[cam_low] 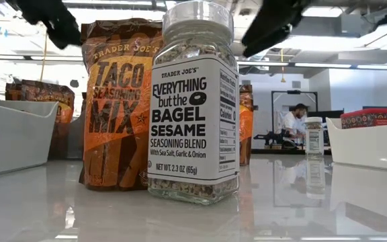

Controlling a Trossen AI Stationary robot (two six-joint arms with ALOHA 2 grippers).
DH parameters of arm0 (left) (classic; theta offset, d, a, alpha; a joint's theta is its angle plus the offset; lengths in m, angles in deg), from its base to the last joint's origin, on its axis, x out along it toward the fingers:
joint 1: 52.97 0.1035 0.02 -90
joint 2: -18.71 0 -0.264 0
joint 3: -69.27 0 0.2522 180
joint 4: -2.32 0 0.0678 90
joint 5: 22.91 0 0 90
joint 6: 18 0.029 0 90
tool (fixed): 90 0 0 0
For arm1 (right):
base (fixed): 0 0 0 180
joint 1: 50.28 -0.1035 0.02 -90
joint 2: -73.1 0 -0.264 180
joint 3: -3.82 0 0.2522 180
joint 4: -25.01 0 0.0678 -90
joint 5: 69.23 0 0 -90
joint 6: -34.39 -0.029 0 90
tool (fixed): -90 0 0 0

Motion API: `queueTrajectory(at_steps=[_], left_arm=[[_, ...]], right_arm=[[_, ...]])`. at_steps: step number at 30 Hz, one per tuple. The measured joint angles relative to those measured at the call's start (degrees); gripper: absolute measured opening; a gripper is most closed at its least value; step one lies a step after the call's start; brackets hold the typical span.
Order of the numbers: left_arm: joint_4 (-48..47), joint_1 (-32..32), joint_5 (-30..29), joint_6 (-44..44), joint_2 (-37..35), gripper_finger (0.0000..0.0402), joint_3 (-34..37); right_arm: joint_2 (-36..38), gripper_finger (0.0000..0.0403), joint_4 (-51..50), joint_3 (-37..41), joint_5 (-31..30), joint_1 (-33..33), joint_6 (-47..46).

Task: Sort spices by type
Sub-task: Put the orange spice pack into the transparent black bin

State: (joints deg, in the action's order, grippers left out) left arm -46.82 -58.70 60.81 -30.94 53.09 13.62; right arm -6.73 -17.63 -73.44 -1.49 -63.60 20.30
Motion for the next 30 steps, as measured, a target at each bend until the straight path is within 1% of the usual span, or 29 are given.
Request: queueTrajectory(at_steps=[2,4,6,8,12,16,18,20,22,24,25,26,30], left_arm=[[0.05,0.00,0.00,0.93,-3.36,0.0286,0.00],[0.02,0.00,0.00,1.34,-6.45,0.0286,0.00],[-0.31,0.00,-0.02,0.77,-8.75,0.0286,0.00],[-1.80,0.00,-0.02,-0.18,-10.57,0.0286,0.00],[-4.78,0.00,-0.07,-1.52,-13.10,0.0286,0.00],[-6.43,0.00,0.16,-1.34,-14.64,0.0286,0.00],[-6.32,0.00,0.74,-0.03,-15.42,0.0286,0.00],[-6.35,0.00,0.94,1.20,-16.35,0.0286,0.00],[-6.35,0.00,1.02,2.22,-17.02,0.0286,0.00],[-6.45,0.00,1.10,3.15,-17.61,0.0286,0.00],[-6.41,-0.01,1.14,3.27,-17.73,0.0286,0.00],[-6.53,0.00,1.12,3.28,-17.88,0.0286,0.00],[-9.56,0.00,1.14,3.09,-18.17,0.0286,0.00]], right_arm=[[-4.12,0.0308,-1.57,-3.34,1.47,1.08,2.04],[-7.96,0.0306,-2.76,-6.55,4.34,2.19,3.93],[-11.51,0.0306,-4.53,-9.57,6.68,3.04,5.38],[-14.62,0.0306,-6.03,-12.03,7.73,3.66,6.20],[-20.04,0.0302,-9.61,-14.95,10.88,4.72,6.65],[-24.05,0.0276,-14.66,-16.24,11.88,4.75,5.14],[-25.30,0.0248,-14.85,-16.48,11.95,4.43,3.62],[-25.72,0.0204,-14.87,-16.48,11.99,3.89,3.58],[-26.23,0.0141,-13.51,-16.49,12.02,3.56,2.80],[-26.26,0.0064,-12.96,-16.51,12.02,3.29,0.43],[-26.26,0.0034,-12.87,-16.61,11.98,3.24,-0.85],[-26.26,0.0021,-12.98,-17.33,11.99,3.33,-1.75],[-26.26,0.0018,-12.47,-23.47,10.04,3.67,-2.23]])
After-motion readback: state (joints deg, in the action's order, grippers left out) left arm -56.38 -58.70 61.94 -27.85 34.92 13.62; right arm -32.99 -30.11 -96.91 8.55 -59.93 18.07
